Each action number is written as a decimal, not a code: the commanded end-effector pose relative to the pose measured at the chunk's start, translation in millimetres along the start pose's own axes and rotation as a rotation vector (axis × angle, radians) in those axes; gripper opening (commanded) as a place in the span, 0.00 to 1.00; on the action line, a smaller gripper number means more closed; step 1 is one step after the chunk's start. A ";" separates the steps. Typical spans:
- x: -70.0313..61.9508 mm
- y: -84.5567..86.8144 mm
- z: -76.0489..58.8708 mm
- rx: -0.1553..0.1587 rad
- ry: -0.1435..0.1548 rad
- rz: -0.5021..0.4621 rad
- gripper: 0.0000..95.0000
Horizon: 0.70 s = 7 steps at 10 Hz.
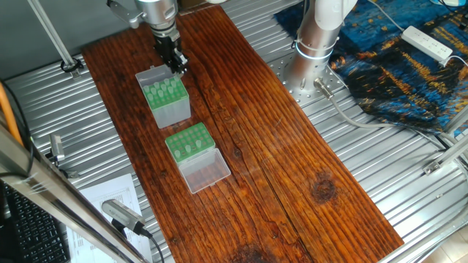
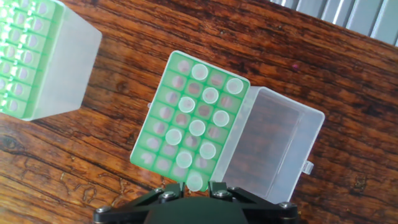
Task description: Transfer all large pipette tips from one holder to another
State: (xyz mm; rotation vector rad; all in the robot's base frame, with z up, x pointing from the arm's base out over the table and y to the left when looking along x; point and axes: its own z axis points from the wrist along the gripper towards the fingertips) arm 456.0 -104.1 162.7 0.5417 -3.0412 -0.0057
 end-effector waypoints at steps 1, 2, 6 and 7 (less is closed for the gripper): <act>-1.4 1.9 1.7 -0.005 0.001 -0.006 0.20; -0.1 3.0 3.9 -0.005 0.000 -0.005 0.20; -0.9 1.8 9.5 0.004 -0.007 -0.007 0.20; -1.6 1.6 9.7 0.004 -0.009 -0.008 0.20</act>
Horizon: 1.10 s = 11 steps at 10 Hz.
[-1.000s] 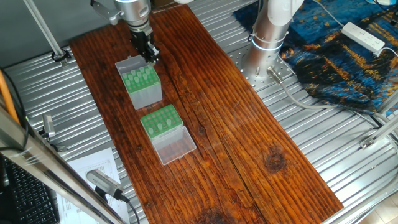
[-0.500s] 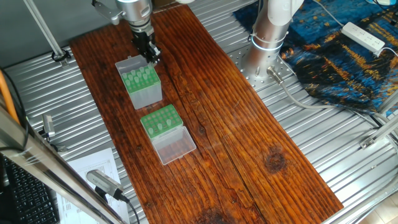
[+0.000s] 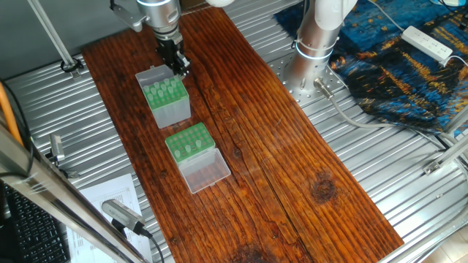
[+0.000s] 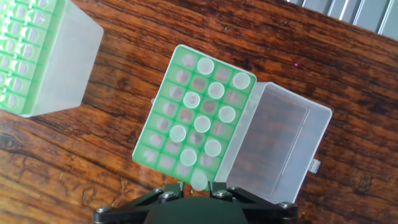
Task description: Transfer all large pipette tips from one holder to another
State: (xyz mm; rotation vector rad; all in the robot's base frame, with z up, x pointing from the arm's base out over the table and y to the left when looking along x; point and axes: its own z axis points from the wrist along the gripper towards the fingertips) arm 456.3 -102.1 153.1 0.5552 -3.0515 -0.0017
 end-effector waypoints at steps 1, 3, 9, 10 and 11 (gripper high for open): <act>-0.6 -0.1 0.3 -0.001 0.002 -0.001 0.20; -2.2 -0.3 -0.5 0.001 0.000 -0.003 0.20; -5.1 -1.4 1.3 0.006 0.001 -0.008 0.20; -5.2 -1.5 2.3 0.006 0.000 -0.007 0.20; -5.2 -1.6 2.9 0.006 -0.001 -0.007 0.20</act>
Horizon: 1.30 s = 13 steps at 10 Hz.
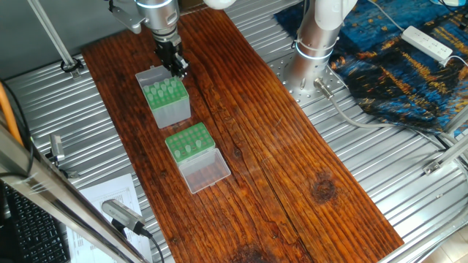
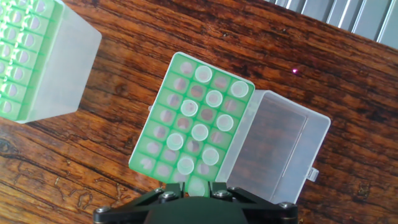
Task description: Transfer all large pipette tips from one holder to another
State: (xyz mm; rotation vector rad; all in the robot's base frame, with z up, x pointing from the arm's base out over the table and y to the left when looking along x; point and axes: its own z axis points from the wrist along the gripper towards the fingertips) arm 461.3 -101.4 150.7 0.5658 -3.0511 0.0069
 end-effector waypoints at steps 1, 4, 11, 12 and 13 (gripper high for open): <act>-0.3 -0.6 1.1 0.001 0.000 -0.001 0.20; -0.4 -0.8 2.4 0.003 0.000 -0.002 0.20; -0.4 -0.8 2.2 0.005 -0.004 -0.003 0.00; -0.4 -0.8 2.2 0.005 -0.004 -0.003 0.00; -0.4 -0.8 2.0 0.005 -0.005 -0.004 0.00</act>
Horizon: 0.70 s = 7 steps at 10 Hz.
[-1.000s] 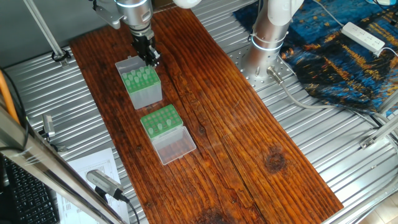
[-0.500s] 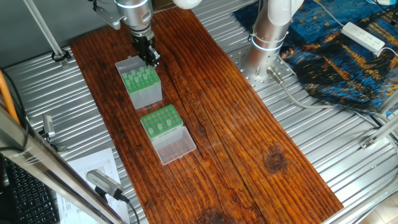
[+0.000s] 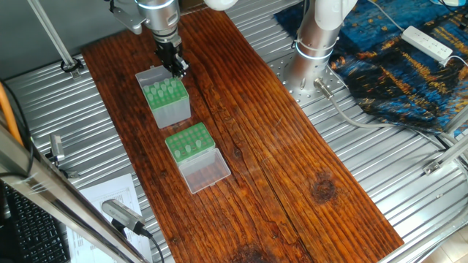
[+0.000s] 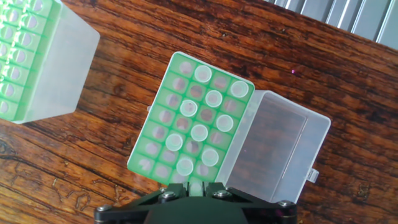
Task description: Transfer all large pipette tips from one holder to another
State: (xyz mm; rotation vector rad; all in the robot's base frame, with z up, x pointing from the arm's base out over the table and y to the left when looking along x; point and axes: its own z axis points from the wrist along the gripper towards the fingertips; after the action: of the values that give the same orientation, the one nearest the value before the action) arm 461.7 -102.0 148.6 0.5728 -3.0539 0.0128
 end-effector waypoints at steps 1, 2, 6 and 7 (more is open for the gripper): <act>0.0 0.1 -1.2 0.000 -0.002 0.000 0.00; 0.0 0.1 -1.9 0.000 -0.001 -0.001 0.00; 1.0 0.3 -8.9 0.005 0.007 -0.015 0.00; 1.5 0.4 -12.1 0.006 0.009 -0.019 0.00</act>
State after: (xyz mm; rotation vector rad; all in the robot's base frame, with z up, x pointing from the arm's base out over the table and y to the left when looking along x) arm 460.7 -102.0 162.0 0.6038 -3.0386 0.0245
